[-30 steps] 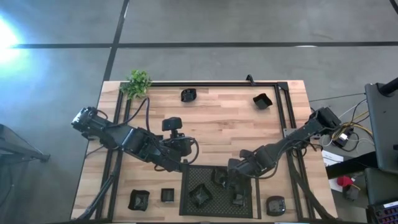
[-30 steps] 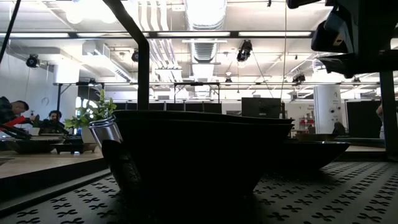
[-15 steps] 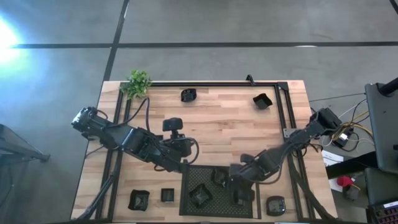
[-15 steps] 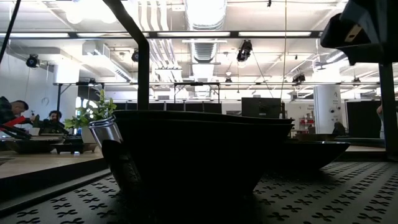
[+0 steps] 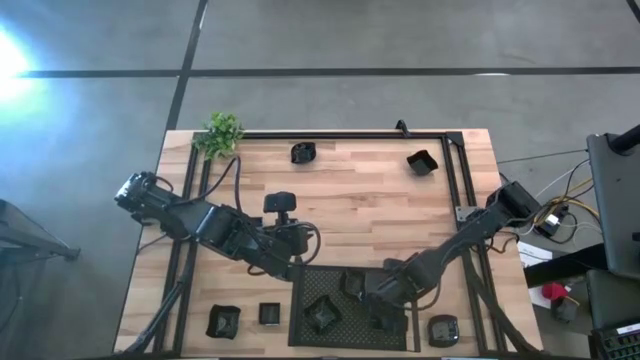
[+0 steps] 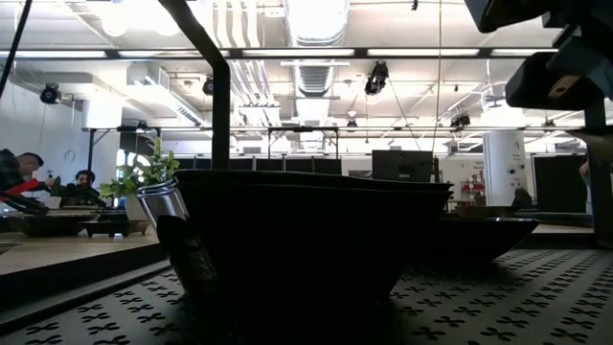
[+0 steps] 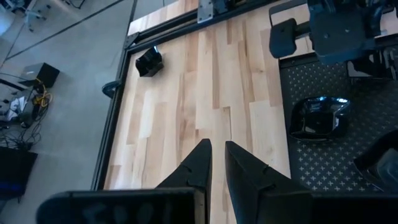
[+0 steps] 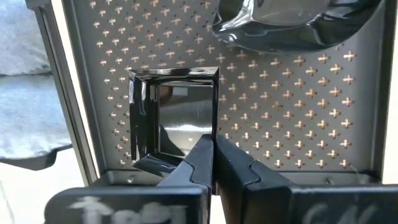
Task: Pick & Place Mini shaped plates
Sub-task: Stack the square plate on top of the other square plate on the shelf
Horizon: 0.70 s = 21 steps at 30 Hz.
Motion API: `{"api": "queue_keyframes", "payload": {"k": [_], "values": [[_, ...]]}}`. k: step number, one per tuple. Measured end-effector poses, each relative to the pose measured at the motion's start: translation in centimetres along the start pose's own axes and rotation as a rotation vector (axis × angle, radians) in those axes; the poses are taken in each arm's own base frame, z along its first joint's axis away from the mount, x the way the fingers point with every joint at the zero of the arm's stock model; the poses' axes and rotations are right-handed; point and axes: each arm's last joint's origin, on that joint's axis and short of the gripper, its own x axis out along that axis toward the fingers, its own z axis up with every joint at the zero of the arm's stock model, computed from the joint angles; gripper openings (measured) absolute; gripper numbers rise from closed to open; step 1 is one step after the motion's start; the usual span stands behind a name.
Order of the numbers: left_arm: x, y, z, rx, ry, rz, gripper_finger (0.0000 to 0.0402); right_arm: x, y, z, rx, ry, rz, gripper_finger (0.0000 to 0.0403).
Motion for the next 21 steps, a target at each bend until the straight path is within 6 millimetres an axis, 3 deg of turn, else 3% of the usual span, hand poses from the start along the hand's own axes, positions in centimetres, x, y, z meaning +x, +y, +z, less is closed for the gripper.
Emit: {"api": "queue_keyframes", "payload": {"k": [21], "values": [[0.0, 0.0, 0.0, 0.009, 0.0, 0.0, 0.0042, 0.02, 0.28, -0.25, 0.054, 0.036, 0.035, 0.0008]]}}
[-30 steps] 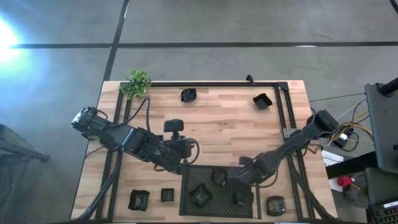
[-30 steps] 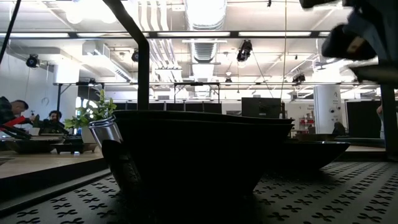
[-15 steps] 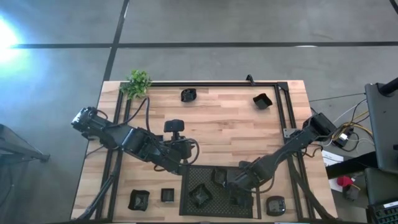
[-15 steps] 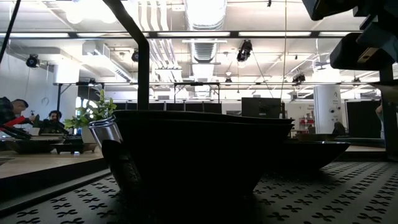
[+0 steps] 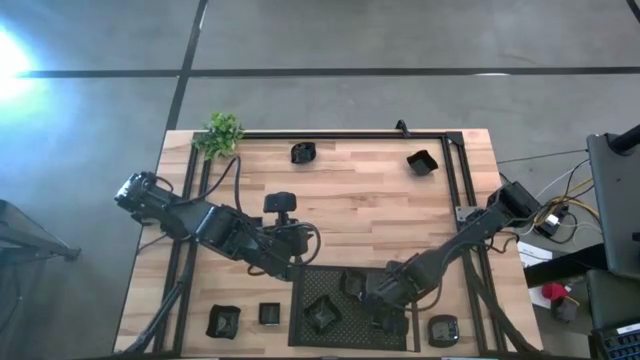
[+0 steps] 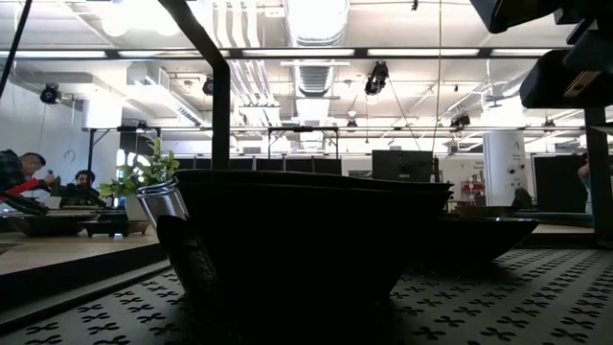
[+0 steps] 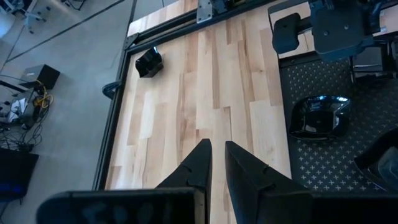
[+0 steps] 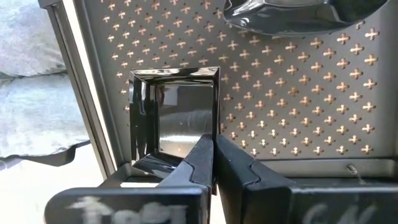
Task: Pick & Place Mini shaped plates
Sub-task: Stack the square plate on top of the other square plate on the shelf
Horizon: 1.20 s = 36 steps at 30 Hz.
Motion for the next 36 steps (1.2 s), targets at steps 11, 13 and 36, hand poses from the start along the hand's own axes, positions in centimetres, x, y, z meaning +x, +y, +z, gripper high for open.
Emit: {"api": "queue_keyframes", "payload": {"k": [11, 13, 36], "values": [[0.0, 0.0, 0.0, 0.0, 0.0, 0.0, 0.0042, 0.0, 0.07, 0.06, -0.005, -0.006, 0.007, 0.0015], [0.0, 0.0, 0.0, 0.0, 0.0, 0.0, 0.0042, 0.0, 0.09, 0.07, -0.01, -0.008, 0.009, 0.0025], [0.0, 0.0, 0.0, 0.0, 0.0, 0.0, 0.0042, 0.5, -0.22, 0.67, -0.107, -0.094, -0.073, 0.0067]]}}
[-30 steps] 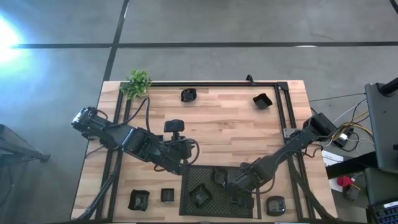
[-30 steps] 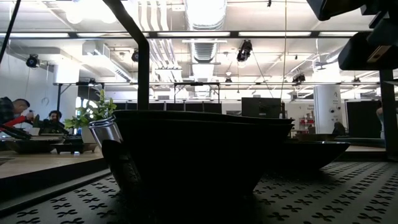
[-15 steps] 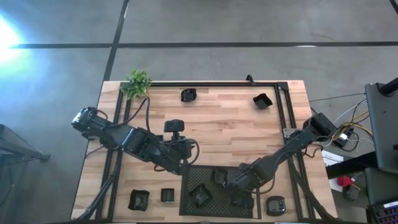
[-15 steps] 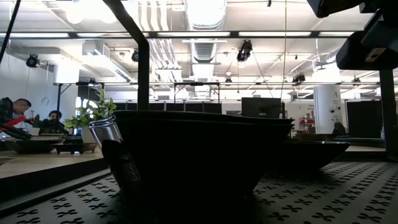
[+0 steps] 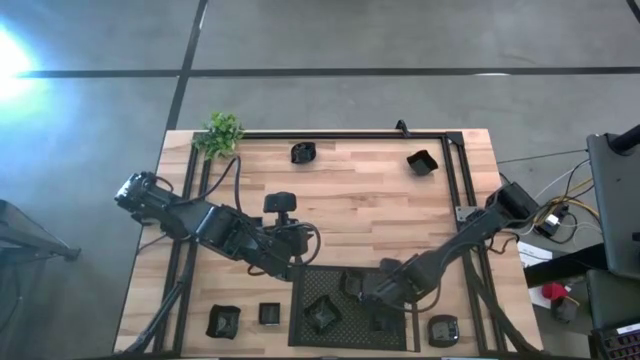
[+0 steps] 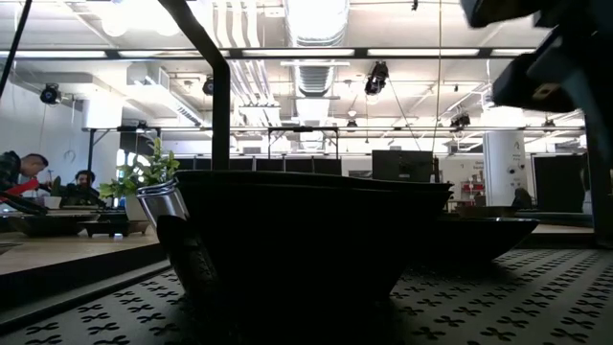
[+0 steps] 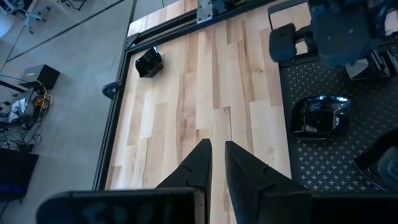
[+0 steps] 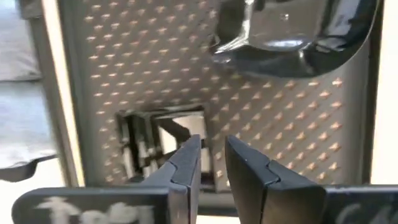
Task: Pick & Place Mini shaped plates
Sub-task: Stack the square plate on top of the other square plate on the shelf
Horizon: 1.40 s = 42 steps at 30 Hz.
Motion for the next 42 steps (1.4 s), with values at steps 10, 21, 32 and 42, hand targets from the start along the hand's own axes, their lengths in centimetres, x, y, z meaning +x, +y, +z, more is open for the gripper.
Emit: {"api": "queue_keyframes", "payload": {"k": [10, 21, 32, 42], "values": [[0.0, 0.0, 0.0, 0.0, 0.0, 0.0, 0.0042, 1.6, -1.0, 0.7, -0.017, 0.037, -0.037, 0.0059], [0.0, 0.0, 0.0, 0.0, 0.0, 0.0, 0.0042, 1.8, -0.8, 0.6, -0.021, 0.079, 0.013, 0.0061], [0.0, 0.0, 0.0, 0.0, 0.0, 0.0, 0.0042, 1.2, -0.5, 0.9, -0.023, 0.063, 0.026, 0.0061], [0.0, 0.0, 0.0, 0.0, 0.0, 0.0, 0.0042, 1.4, -0.4, 0.5, -0.025, 0.075, 0.019, 0.0061]]}}
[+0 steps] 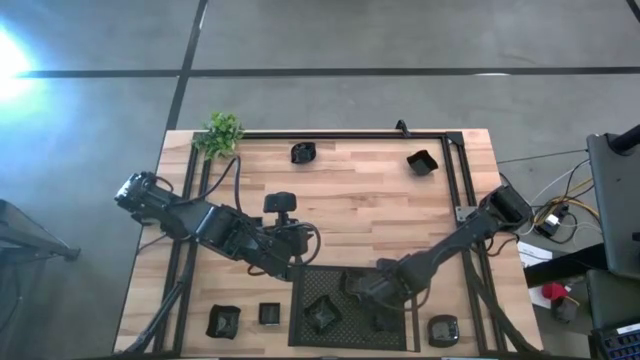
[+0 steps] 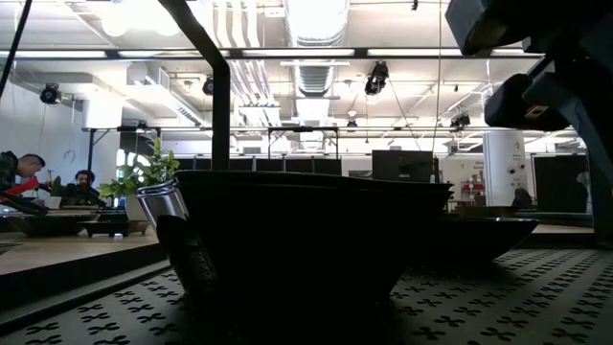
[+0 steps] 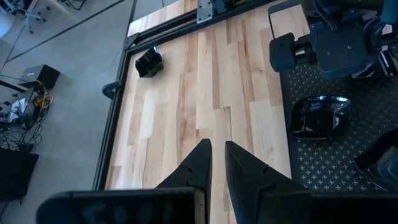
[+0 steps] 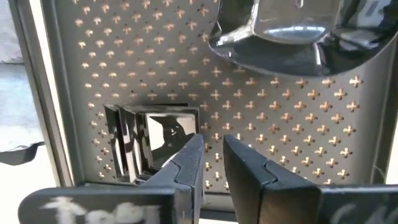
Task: Pick & Place Mini shaped plates
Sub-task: Stack the square plate on top of the other square plate on the shelf
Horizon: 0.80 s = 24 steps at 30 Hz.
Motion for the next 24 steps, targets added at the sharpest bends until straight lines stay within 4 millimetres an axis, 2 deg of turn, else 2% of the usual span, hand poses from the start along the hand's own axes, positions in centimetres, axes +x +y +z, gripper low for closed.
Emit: {"api": "queue_keyframes", "payload": {"k": [13, 24], "values": [[0.0, 0.0, 0.0, 0.0, 0.0, 0.0, 0.0042, 0.7, -0.8, -0.5, 0.004, -0.029, -0.086, 0.0061], [0.0, 0.0, 0.0, 0.0, 0.0, 0.0, 0.0042, 0.9, -0.3, -1.0, 0.013, 0.047, 0.007, 0.0061]]}}
